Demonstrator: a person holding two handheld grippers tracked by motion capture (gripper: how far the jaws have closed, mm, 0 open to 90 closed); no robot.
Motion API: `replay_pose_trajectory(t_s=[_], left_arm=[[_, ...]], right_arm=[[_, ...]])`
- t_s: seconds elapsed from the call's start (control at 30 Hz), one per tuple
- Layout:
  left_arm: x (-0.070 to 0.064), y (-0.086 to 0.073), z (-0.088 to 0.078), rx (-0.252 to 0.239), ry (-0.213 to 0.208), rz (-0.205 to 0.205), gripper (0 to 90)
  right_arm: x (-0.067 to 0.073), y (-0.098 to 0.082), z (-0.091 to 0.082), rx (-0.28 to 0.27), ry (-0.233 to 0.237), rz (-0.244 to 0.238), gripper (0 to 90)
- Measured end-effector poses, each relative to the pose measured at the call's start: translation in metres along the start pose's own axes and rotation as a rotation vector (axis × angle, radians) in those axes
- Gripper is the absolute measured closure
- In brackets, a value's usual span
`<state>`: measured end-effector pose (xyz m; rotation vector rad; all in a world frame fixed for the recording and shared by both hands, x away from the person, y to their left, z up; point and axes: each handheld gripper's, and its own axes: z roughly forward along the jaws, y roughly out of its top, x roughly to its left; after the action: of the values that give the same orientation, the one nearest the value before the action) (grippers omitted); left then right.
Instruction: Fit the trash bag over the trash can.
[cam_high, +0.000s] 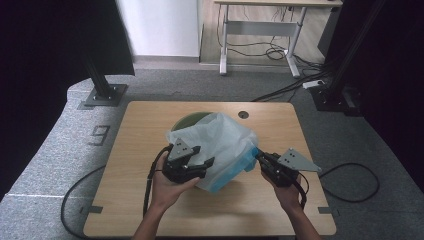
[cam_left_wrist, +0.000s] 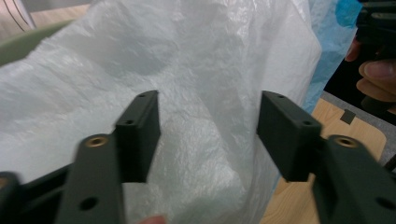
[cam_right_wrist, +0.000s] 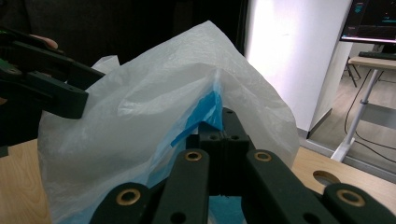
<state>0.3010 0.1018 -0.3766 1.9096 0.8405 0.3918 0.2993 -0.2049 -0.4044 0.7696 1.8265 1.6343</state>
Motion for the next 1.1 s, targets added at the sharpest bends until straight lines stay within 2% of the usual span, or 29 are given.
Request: replay_pose_trajectory(t_s=[0.3,0.4,0.5,0.73,0.9,1.1], left_arm=[[0.007,0.000,0.000,-0.026,-0.094,-0.033,74.6],[0.009,0.000,0.001,-0.020,-0.113,-0.037,81.9],[0.010,0.001,0.000,-0.033,-0.116,-0.040,88.2],[0.016,0.004,-0.006,-0.062,-0.095,-0.044,89.8],[0.021,0.008,-0.010,-0.100,-0.067,-0.056,90.0],[0.029,0.011,-0.014,-0.132,-0.041,-0.088,90.0]], right_arm=[[0.000,0.001,-0.003,-0.006,0.002,-0.001,88.4],[0.000,0.001,-0.002,-0.005,0.004,0.000,88.4],[-0.001,0.000,-0.002,-0.003,0.003,0.002,88.3],[-0.005,-0.002,-0.003,0.007,-0.021,0.023,82.3],[-0.004,-0.007,-0.006,0.011,-0.050,0.014,71.2],[-0.002,-0.012,-0.015,0.007,-0.057,0.014,70.4]])
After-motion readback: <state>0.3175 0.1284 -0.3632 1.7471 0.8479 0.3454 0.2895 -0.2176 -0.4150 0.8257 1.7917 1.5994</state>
